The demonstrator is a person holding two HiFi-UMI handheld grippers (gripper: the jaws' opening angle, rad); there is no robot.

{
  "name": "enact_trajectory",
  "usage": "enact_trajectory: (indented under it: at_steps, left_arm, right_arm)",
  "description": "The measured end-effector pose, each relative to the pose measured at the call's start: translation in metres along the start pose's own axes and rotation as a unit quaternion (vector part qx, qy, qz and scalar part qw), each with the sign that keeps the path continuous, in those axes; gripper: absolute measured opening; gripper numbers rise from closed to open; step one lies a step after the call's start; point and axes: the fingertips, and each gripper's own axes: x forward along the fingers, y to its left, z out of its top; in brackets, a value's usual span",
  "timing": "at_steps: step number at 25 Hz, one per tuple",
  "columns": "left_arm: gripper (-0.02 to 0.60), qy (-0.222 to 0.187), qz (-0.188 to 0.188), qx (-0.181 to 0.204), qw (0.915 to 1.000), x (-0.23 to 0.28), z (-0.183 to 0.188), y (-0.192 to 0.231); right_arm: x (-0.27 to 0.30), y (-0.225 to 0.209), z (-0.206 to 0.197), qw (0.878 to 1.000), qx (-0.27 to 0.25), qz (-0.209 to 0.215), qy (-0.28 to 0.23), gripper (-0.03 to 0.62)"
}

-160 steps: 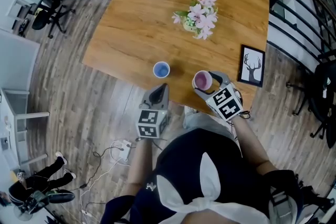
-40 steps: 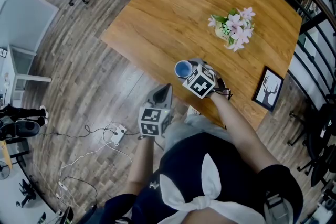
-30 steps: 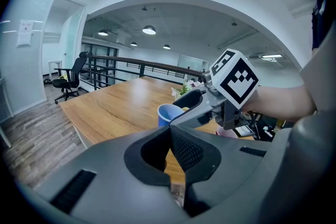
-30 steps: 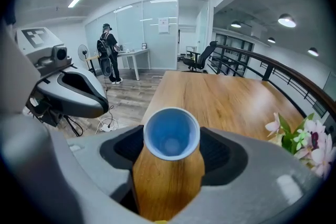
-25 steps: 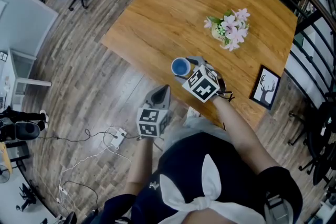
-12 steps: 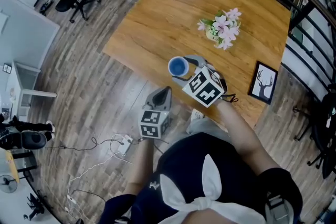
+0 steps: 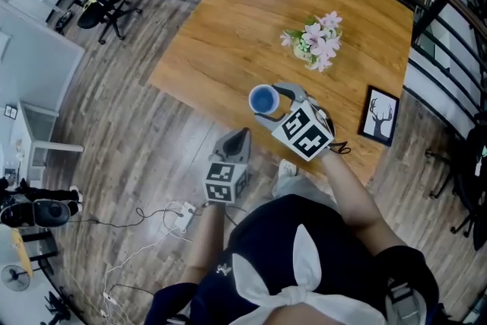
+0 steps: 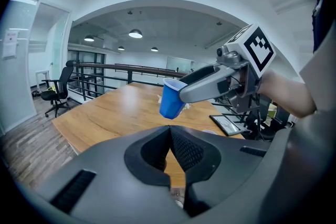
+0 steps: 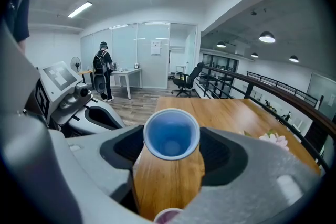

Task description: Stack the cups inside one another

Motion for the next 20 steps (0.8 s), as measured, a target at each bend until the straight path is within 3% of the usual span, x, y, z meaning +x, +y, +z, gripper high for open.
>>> enact_trajectory:
  at_steps: [20]
  left_arm:
    - [0.017,0.010,-0.030,-0.005,0.9995,-0.007,-0.014,-0.020]
  right_arm:
    - [-0.029,0.001,-0.036,0.998,0.043,-0.030,0.018,0.328]
